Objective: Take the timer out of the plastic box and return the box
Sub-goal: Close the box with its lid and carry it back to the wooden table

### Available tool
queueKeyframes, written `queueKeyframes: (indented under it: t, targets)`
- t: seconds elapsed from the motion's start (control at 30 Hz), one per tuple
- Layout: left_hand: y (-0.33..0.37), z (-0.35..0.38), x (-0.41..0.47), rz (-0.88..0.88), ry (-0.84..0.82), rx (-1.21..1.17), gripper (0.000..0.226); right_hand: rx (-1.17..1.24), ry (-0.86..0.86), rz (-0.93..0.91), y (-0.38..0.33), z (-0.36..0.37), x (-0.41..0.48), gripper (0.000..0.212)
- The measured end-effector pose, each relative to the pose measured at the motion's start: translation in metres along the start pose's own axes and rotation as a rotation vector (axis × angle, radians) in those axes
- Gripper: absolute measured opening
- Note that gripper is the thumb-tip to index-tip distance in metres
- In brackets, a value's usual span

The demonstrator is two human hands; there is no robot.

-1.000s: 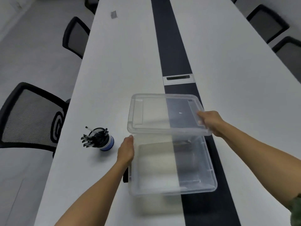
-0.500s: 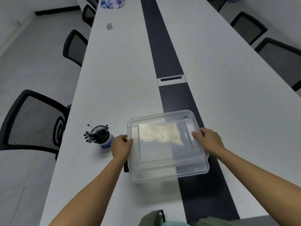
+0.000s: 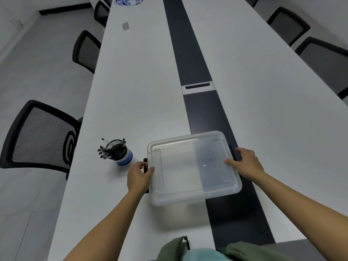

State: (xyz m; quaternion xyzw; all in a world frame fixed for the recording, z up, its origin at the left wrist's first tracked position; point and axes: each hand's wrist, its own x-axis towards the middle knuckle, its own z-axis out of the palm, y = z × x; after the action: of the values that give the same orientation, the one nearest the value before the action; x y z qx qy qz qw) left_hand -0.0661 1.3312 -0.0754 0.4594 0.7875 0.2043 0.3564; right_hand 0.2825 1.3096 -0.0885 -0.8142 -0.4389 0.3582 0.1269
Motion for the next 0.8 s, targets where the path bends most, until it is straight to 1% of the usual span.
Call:
queueKeyframes:
  t: [0.03, 0.1, 0.13, 0.17, 0.2, 0.27, 0.33, 0.4, 0.43, 0.5, 0.57, 0.67, 0.8]
  targets:
    - [-0.001, -0.001, 0.003, -0.057, -0.04, -0.041, 0.047, 0.135, -0.037, 0.058, -0.001, -0.002, 0.001, 0.082]
    - [-0.003, -0.001, 0.007, -0.235, -0.163, -0.202, 0.066, 0.439, -0.16, 0.205, 0.0, -0.004, 0.003, 0.088]
    - [-0.005, -0.001, 0.008, -0.318, -0.226, -0.277, 0.069, 0.532, -0.213, 0.249, 0.0, -0.005, 0.001, 0.088]
    - [-0.006, -0.001, 0.007, -0.367, -0.268, -0.323, 0.067, 0.554, -0.23, 0.253, 0.001, -0.004, 0.001, 0.087]
    - [-0.008, -0.001, 0.008, -0.372, -0.273, -0.331, 0.065, 0.537, -0.211, 0.231, 0.001, -0.002, 0.001, 0.084]
    - [-0.01, 0.0, 0.011, -0.32, -0.199, -0.269, 0.065, 0.457, -0.135, 0.164, -0.003, 0.001, 0.001, 0.076]
    - [-0.006, 0.002, 0.011, -0.249, -0.16, -0.191, 0.052, 0.384, -0.113, 0.11, -0.007, 0.003, 0.001, 0.065]
    - [-0.002, 0.007, 0.01, -0.244, -0.188, -0.22, 0.043, 0.306, -0.114, 0.075, -0.012, 0.007, -0.002, 0.05]
    - [0.001, 0.01, 0.007, -0.269, -0.209, -0.265, 0.041, 0.264, -0.102, 0.065, -0.016, 0.012, -0.005, 0.048]
    - [0.006, 0.017, 0.003, -0.288, -0.2, -0.281, 0.04, 0.149, -0.028, 0.06, -0.021, 0.022, -0.012, 0.056]
    - [0.005, 0.023, 0.002, -0.255, -0.143, -0.169, 0.044, 0.042, 0.056, 0.035, -0.021, 0.028, -0.016, 0.059]
    - [0.005, 0.027, -0.003, -0.198, -0.055, 0.022, 0.045, -0.022, 0.102, 0.002, -0.018, 0.031, -0.019, 0.06]
    - [0.006, 0.031, -0.01, -0.145, -0.005, 0.178, 0.047, -0.079, 0.138, -0.017, -0.017, 0.033, -0.021, 0.061]
